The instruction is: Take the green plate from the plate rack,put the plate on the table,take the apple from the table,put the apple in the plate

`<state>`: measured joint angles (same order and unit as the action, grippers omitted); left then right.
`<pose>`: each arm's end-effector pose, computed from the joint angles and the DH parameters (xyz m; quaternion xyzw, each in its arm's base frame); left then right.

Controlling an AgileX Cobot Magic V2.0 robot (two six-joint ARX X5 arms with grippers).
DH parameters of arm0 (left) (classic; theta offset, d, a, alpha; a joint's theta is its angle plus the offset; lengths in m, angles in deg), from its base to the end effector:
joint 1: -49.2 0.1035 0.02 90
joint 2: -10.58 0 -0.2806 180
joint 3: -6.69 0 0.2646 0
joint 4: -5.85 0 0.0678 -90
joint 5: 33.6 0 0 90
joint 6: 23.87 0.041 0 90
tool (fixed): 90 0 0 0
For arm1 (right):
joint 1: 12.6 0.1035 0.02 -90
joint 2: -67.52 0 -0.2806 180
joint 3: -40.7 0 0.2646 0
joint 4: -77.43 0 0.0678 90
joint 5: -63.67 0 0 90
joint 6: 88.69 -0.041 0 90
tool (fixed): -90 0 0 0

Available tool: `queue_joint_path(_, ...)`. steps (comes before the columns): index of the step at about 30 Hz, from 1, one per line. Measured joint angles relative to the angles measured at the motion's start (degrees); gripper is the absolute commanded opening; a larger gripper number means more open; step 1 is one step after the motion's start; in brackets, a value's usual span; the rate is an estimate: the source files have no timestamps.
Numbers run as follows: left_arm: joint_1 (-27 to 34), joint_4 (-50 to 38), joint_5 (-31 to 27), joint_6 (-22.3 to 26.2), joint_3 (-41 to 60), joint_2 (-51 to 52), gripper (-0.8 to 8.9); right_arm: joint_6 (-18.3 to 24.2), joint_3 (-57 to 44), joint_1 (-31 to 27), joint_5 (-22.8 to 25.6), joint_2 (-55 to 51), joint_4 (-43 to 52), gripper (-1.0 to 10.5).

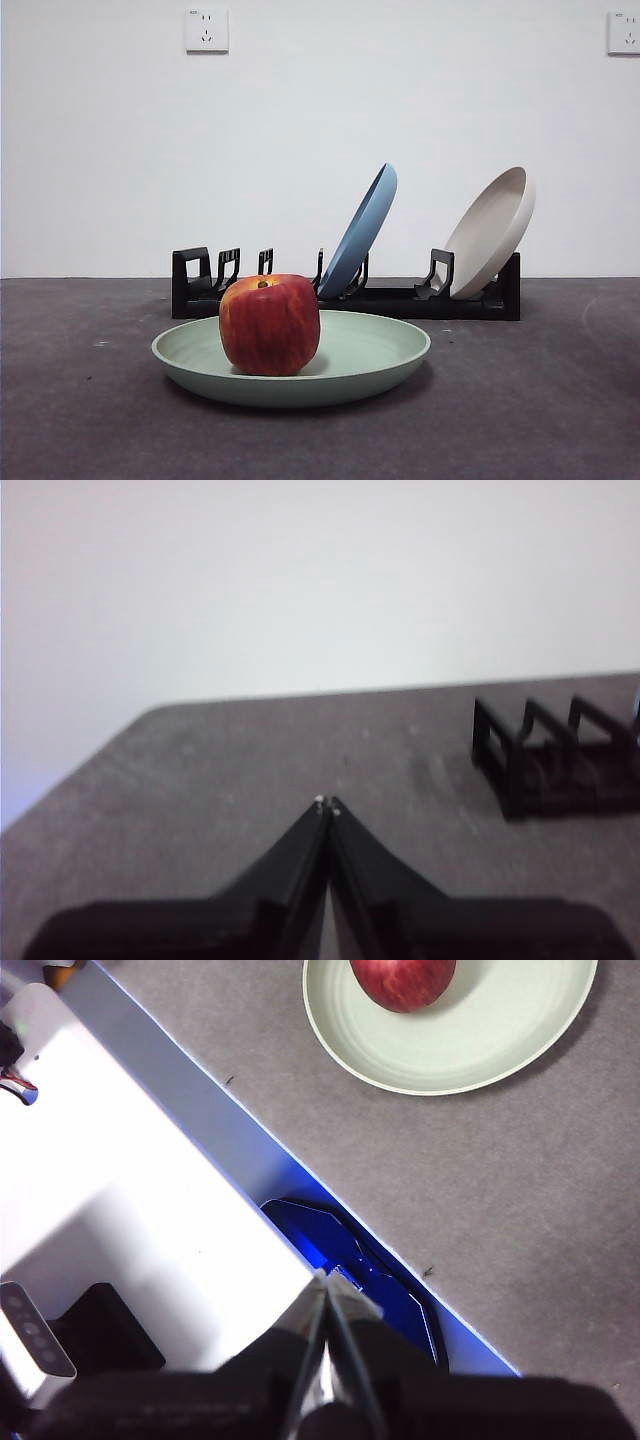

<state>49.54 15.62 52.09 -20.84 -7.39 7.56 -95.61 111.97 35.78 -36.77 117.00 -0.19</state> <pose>0.1081 0.0037 0.1715 0.0260 -0.0102 0.0408 0.9988 0.0902 0.1127 0.3256 -0.1055 0.4681 0.4064 0.7775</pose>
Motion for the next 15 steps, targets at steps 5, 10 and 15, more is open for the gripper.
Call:
queue_joint_path(5,0.0,9.09,0.04,-1.16,0.0,2.29,-0.03,0.0,0.0,0.0,-0.02,-0.02,0.0,0.0)
queue_joint_path(10,0.0,13.94,0.55,-3.04,-0.02,2.67,-0.03,0.0,0.0,0.0,-0.02,-0.02,0.0,0.0)
queue_joint_path(15,0.0,14.01,1.92,-5.16,-0.02,2.73,-0.03,0.0,0.0,0.0,-0.02,-0.04,-0.04,0.0)
